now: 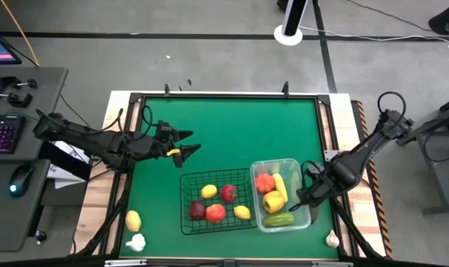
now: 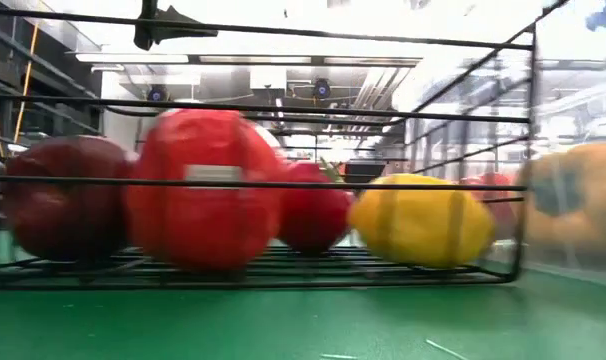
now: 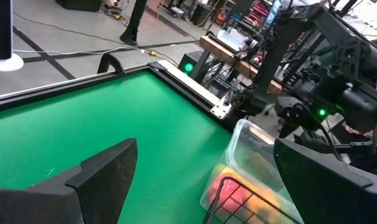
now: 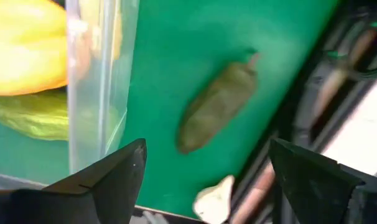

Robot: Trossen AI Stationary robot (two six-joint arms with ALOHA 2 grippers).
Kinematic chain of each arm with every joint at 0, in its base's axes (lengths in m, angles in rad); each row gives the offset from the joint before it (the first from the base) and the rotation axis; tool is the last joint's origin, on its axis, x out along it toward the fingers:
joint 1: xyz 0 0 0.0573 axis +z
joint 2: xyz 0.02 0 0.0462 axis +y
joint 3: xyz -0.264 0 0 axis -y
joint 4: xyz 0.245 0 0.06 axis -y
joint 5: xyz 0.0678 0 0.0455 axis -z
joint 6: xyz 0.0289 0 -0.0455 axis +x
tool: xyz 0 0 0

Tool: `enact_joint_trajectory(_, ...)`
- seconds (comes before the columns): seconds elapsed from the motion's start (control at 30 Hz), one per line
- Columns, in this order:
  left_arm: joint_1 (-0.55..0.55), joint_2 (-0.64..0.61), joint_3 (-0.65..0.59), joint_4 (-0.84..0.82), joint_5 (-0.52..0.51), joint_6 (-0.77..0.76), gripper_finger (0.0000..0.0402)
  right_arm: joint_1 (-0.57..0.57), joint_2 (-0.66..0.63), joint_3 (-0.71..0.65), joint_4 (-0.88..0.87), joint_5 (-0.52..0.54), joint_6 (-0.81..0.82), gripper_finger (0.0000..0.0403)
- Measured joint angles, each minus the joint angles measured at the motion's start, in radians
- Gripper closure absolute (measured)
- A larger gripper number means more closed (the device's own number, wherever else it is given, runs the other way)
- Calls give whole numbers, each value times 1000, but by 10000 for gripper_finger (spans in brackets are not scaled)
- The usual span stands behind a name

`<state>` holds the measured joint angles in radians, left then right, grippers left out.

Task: Sort produce into baskets
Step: Put the chili pepper into the transparent bin

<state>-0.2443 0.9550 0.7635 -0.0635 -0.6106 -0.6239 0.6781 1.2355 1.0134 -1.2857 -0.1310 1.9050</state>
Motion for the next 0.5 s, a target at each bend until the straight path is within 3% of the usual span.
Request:
enact_joint_trajectory(0.23,0,0,0,0,0,0,41,-6,44,0,95,24,6,70)
enact_joint_trajectory(0.5,1,0,1,-27,0,0,41,37,43,-1,-108,-51,157,70)
